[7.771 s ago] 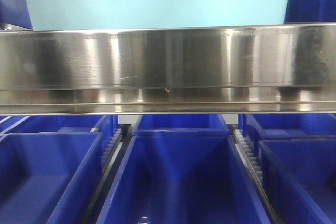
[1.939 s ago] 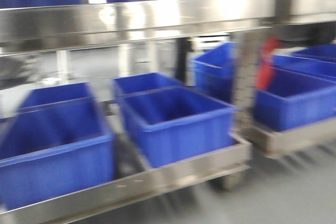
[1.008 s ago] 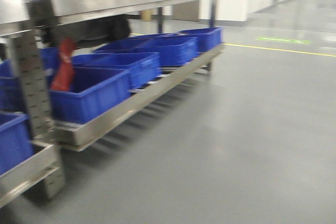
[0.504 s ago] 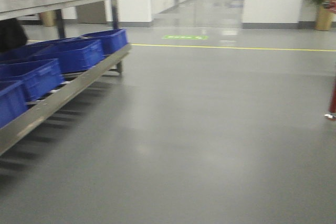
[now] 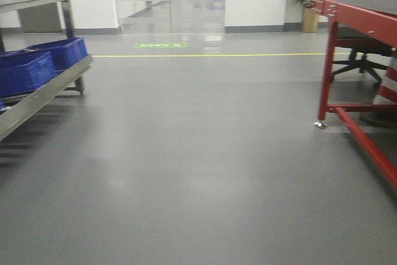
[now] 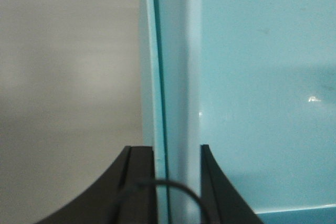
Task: Move two blue bins to right shelf middle
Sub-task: 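Drive the base across the floor holding the bin in both grippers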
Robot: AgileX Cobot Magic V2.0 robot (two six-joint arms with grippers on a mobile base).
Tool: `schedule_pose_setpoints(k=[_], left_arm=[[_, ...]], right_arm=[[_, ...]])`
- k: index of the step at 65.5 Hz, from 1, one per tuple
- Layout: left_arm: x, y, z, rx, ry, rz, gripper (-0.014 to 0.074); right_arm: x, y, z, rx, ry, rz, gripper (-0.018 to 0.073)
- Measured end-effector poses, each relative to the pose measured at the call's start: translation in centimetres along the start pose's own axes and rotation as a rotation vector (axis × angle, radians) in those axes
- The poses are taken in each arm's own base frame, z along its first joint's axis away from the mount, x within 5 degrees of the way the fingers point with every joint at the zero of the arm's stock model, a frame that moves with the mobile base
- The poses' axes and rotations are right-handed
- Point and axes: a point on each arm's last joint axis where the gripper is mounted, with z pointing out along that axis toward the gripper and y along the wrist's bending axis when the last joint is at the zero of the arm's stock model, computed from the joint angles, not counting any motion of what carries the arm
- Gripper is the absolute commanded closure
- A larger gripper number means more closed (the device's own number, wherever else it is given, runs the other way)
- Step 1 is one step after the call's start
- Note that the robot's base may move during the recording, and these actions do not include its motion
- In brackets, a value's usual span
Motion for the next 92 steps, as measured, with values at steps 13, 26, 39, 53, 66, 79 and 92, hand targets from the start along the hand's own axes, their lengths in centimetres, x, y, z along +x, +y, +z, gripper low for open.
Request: schedule_pose_setpoints(k=[13, 26, 39, 53, 66, 79, 92], left_arm=[[0.00, 0.00, 0.00, 0.000, 0.000, 0.000, 0.0707], [0.00, 0.00, 0.00, 0.000, 0.000, 0.000, 0.0707], [0.00, 0.00, 0.00, 0.000, 0.000, 0.000, 0.0707], [0.00, 0.00, 0.00, 0.000, 0.000, 0.000, 0.0707], [0.00, 0.00, 0.00, 0.000, 0.000, 0.000, 0.0707], [0.00, 0.00, 0.00, 0.000, 0.000, 0.000, 0.0707], [0.00, 0.00, 0.00, 0.000, 0.000, 0.000, 0.0707]], right_arm=[[0.00, 0.00, 0.00, 0.000, 0.000, 0.000, 0.0712], [0.00, 0.00, 0.00, 0.000, 0.000, 0.000, 0.0712], [0.00, 0.00, 0.00, 0.000, 0.000, 0.000, 0.0712], [0.00, 0.00, 0.00, 0.000, 0.000, 0.000, 0.0712], [0.00, 0.00, 0.00, 0.000, 0.000, 0.000, 0.0712], [0.00, 0.00, 0.00, 0.000, 0.000, 0.000, 0.0712], [0.00, 0.00, 0.00, 0.000, 0.000, 0.000, 0.0712]])
